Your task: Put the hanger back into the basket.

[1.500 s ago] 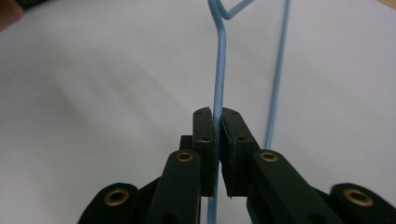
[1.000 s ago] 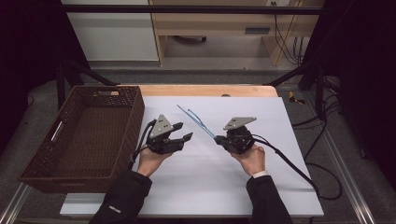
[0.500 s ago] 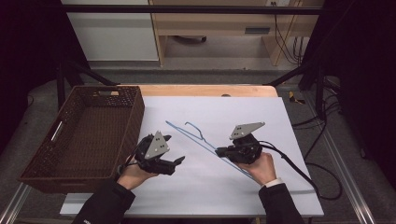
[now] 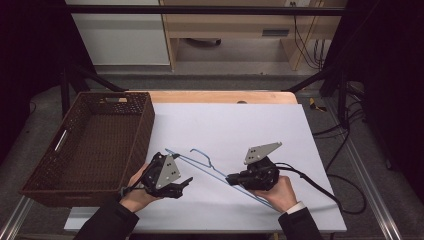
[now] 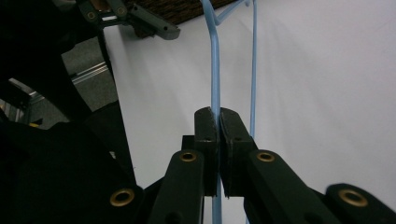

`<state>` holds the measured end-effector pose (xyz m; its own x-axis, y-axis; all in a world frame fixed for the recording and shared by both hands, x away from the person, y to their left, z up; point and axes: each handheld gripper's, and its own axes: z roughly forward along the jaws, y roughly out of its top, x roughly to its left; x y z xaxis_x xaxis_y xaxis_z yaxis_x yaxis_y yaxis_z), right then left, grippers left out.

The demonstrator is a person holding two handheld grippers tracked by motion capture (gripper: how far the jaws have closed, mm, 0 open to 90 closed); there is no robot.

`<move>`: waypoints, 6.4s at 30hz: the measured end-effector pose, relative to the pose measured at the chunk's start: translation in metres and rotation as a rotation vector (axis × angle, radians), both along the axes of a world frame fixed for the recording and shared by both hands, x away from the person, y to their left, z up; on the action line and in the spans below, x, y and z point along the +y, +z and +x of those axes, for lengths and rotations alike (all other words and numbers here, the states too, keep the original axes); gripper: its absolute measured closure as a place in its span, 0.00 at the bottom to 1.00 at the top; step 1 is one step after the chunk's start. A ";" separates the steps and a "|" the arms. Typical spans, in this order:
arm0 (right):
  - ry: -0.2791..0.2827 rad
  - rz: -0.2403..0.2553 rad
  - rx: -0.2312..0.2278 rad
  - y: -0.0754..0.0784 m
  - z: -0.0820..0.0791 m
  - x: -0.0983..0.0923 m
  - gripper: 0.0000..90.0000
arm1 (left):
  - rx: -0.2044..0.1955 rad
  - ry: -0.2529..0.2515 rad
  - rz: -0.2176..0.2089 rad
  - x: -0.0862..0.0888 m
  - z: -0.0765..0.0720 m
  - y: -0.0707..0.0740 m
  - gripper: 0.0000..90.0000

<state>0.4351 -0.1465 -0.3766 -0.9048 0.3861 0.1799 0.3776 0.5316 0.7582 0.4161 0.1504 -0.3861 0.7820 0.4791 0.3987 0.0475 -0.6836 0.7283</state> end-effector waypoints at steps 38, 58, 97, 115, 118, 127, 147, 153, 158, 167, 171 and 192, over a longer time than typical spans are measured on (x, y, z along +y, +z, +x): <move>0.028 0.021 0.063 -0.009 -0.005 0.008 0.97 | -0.182 -0.055 0.221 -0.032 -0.009 -0.024 0.91; -0.120 0.050 -0.131 0.011 -0.003 -0.010 0.67 | -0.154 -0.047 0.289 -0.039 -0.010 -0.014 0.96; -0.636 0.091 -0.306 -0.013 -0.029 -0.097 0.02 | 0.052 0.329 0.161 -0.043 0.042 0.052 0.96; -0.657 0.054 -0.295 -0.024 -0.029 -0.094 0.02 | 0.074 0.377 0.154 -0.026 0.050 0.099 0.96; -0.660 0.050 -0.290 -0.026 -0.028 -0.092 0.01 | 0.068 0.404 0.146 -0.016 0.051 0.107 0.96; -0.652 0.053 -0.283 -0.027 -0.028 -0.090 0.01 | 0.045 0.467 0.124 0.013 0.051 0.126 0.96; -0.660 0.039 -0.286 -0.029 -0.027 -0.088 0.01 | 0.035 0.626 0.121 0.097 0.053 0.140 0.96; -0.660 0.039 -0.285 -0.029 -0.027 -0.088 0.01 | 0.041 0.658 0.123 0.120 0.053 0.136 0.96; -0.656 0.035 -0.289 -0.029 -0.026 -0.088 0.01 | 0.054 0.690 0.131 0.138 0.053 0.129 0.96; -0.658 0.039 -0.283 -0.030 -0.026 -0.087 0.01 | 0.063 0.770 0.121 0.174 0.055 0.122 0.96; -0.658 0.042 -0.283 -0.030 -0.026 -0.087 0.01 | 0.063 0.810 0.130 0.189 0.058 0.118 0.96; -0.654 0.033 -0.283 -0.031 -0.025 -0.086 0.01 | 0.122 0.938 0.225 0.222 0.071 0.069 0.96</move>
<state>0.4099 -0.2325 -0.4073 -0.5033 0.8641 -0.0073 0.3974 0.2389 0.8860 0.4876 0.3727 -0.3167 0.1631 0.8513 0.4986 0.7107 -0.4520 0.5391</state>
